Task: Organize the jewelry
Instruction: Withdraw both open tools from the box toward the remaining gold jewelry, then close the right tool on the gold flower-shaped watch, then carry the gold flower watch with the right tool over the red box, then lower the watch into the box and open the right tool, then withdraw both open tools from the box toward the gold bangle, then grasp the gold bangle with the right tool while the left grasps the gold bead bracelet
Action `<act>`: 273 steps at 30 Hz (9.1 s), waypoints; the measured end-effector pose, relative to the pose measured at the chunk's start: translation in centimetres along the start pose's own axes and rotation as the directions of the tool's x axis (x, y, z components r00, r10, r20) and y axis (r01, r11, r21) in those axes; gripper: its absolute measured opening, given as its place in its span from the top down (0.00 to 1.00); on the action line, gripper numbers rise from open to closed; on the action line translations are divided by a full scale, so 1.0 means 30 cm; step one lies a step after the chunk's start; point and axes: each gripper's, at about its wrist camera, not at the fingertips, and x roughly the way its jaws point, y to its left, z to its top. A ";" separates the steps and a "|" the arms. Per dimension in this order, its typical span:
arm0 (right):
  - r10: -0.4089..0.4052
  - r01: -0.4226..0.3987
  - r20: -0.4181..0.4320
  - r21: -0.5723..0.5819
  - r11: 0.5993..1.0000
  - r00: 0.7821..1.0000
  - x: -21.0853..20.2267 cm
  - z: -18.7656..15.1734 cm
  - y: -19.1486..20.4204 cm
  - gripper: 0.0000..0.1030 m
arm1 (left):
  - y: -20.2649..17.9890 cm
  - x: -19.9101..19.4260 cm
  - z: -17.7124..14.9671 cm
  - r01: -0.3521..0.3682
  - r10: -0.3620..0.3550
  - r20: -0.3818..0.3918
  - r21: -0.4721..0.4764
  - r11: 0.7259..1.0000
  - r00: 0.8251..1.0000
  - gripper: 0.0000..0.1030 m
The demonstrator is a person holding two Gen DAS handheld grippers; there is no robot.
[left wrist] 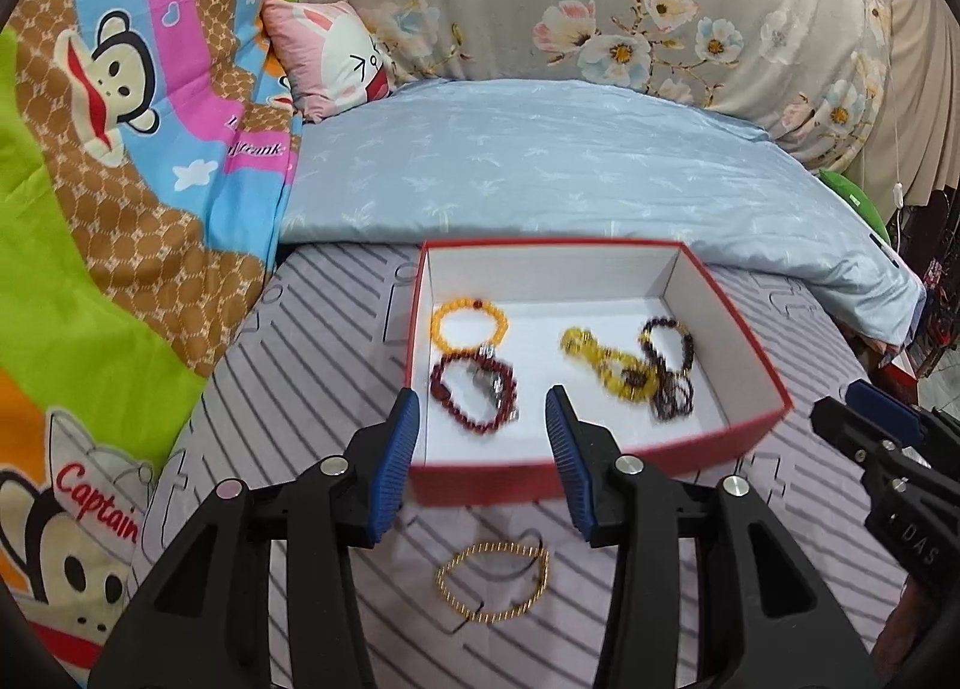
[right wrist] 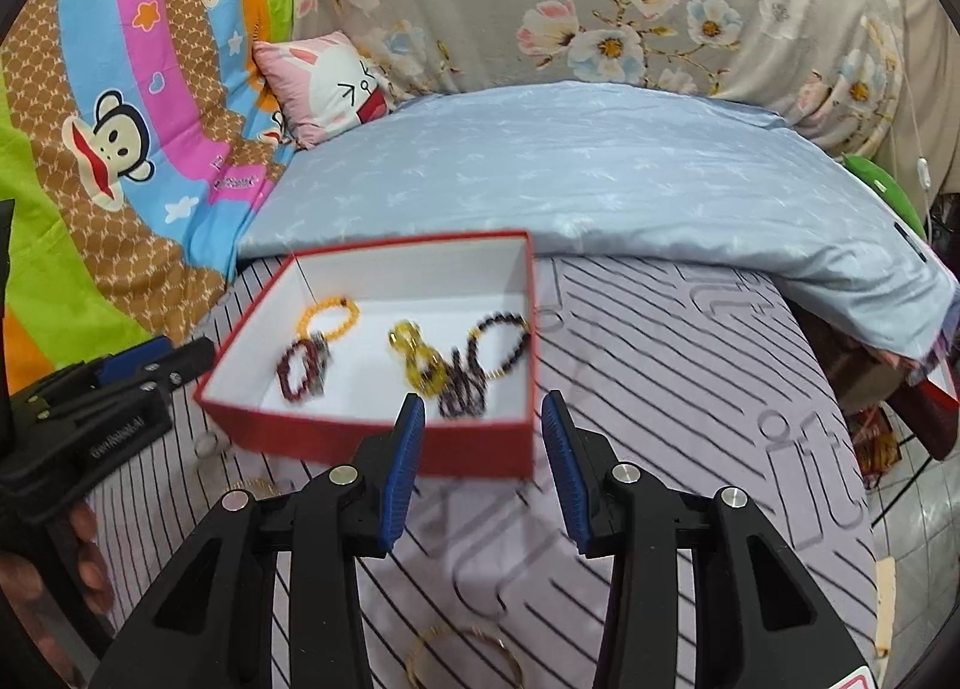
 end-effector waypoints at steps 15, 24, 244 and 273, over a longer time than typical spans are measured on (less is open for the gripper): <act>-0.010 0.017 -0.120 0.059 0.998 0.993 -0.126 -0.333 -0.050 0.57 | 0.039 -0.103 -0.337 0.015 -0.017 -0.124 -0.020 1.000 0.992 0.45; 0.017 -0.003 -0.184 0.075 0.997 0.983 -0.163 -0.481 -0.023 0.57 | 0.005 -0.177 -0.470 0.073 -0.077 -0.147 -0.032 0.997 0.986 0.40; -0.042 0.047 -0.176 0.027 0.999 0.984 0.010 -0.369 0.026 0.41 | 0.092 0.003 -0.322 -0.056 0.048 -0.118 -0.065 0.996 0.992 0.34; -0.092 0.090 -0.179 -0.020 0.996 0.980 0.043 -0.375 0.076 0.43 | 0.104 0.103 -0.295 -0.045 0.028 -0.147 -0.116 0.992 0.989 0.35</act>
